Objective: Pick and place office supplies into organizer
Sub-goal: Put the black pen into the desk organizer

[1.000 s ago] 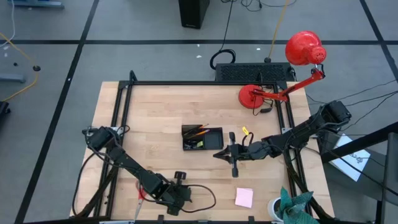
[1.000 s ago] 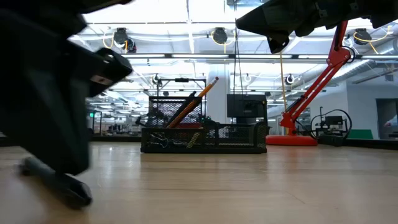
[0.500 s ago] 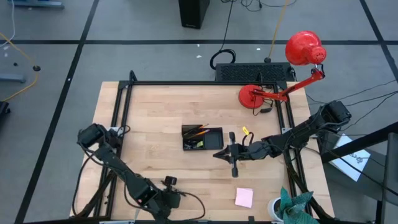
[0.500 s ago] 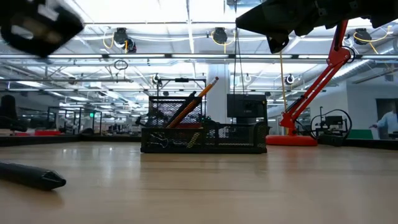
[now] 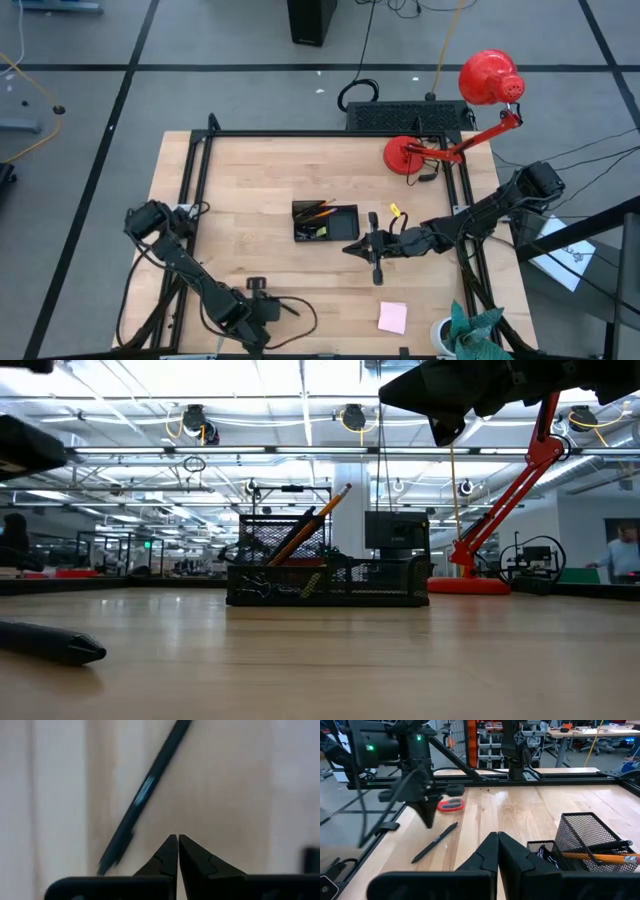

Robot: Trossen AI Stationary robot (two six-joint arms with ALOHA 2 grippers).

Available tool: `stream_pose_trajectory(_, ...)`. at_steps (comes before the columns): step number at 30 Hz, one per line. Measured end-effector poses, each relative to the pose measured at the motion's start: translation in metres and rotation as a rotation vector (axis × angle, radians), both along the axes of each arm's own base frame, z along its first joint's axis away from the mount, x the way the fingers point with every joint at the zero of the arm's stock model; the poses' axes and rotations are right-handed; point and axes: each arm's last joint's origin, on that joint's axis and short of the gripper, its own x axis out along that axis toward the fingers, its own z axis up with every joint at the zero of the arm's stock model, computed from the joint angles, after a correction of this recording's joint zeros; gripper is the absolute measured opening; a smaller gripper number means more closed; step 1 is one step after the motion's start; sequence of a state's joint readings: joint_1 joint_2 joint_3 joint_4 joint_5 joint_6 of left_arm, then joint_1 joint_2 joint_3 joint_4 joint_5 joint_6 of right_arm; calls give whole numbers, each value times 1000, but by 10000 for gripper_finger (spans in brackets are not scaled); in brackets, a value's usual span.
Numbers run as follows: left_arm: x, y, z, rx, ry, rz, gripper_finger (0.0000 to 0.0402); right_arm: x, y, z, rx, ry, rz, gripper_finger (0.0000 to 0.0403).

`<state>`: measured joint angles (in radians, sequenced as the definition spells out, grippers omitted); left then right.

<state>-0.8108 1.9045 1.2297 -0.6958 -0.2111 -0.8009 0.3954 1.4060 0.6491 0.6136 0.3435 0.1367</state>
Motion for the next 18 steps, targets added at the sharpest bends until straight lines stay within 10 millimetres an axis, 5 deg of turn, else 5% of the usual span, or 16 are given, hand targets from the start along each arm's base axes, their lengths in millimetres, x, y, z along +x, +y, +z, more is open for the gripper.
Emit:
stream_pose_trajectory(7,-6,18,-15,90,35,84,19,0,0,0,0,4,0,0)
stream_pose_trajectory(18,19,50,-23,102,-3,68,19,0,0,0,-4,4,1,0)
